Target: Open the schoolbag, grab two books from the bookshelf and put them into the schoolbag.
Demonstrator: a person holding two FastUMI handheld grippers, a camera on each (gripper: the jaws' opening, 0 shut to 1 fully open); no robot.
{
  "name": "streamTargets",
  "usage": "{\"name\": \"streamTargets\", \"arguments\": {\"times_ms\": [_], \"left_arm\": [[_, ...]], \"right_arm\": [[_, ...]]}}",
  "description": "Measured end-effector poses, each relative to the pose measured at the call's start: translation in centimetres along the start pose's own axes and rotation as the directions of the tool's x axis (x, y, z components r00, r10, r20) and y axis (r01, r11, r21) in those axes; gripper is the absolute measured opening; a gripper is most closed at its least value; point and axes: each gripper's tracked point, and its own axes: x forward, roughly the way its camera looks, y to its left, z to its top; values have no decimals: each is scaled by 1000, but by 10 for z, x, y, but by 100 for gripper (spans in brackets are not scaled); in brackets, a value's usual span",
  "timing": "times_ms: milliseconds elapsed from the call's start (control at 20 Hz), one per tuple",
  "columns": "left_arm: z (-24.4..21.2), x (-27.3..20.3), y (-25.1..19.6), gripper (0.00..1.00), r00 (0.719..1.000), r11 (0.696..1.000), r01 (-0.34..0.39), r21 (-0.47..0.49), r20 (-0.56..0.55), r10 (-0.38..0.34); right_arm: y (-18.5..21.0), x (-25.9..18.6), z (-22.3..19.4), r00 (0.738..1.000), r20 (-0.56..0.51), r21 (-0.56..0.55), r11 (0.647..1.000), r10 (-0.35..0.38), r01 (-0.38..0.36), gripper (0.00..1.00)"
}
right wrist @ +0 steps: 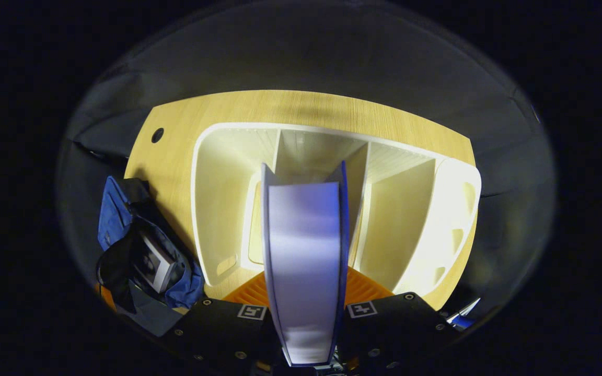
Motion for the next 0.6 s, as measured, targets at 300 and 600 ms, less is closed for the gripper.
{"name": "streamTargets", "arguments": {"times_ms": [300, 600], "left_arm": [[1, 0, -2, 2, 1000, 1000, 11, 17, 1, -11], [-1, -2, -4, 2, 1000, 999, 23, 29, 3, -23]], "right_arm": [[-5, -83, -12, 993, 108, -35, 998, 51, -47, 41], [-2, -159, -30, 976, 198, -81, 994, 90, -75, 41]]}}
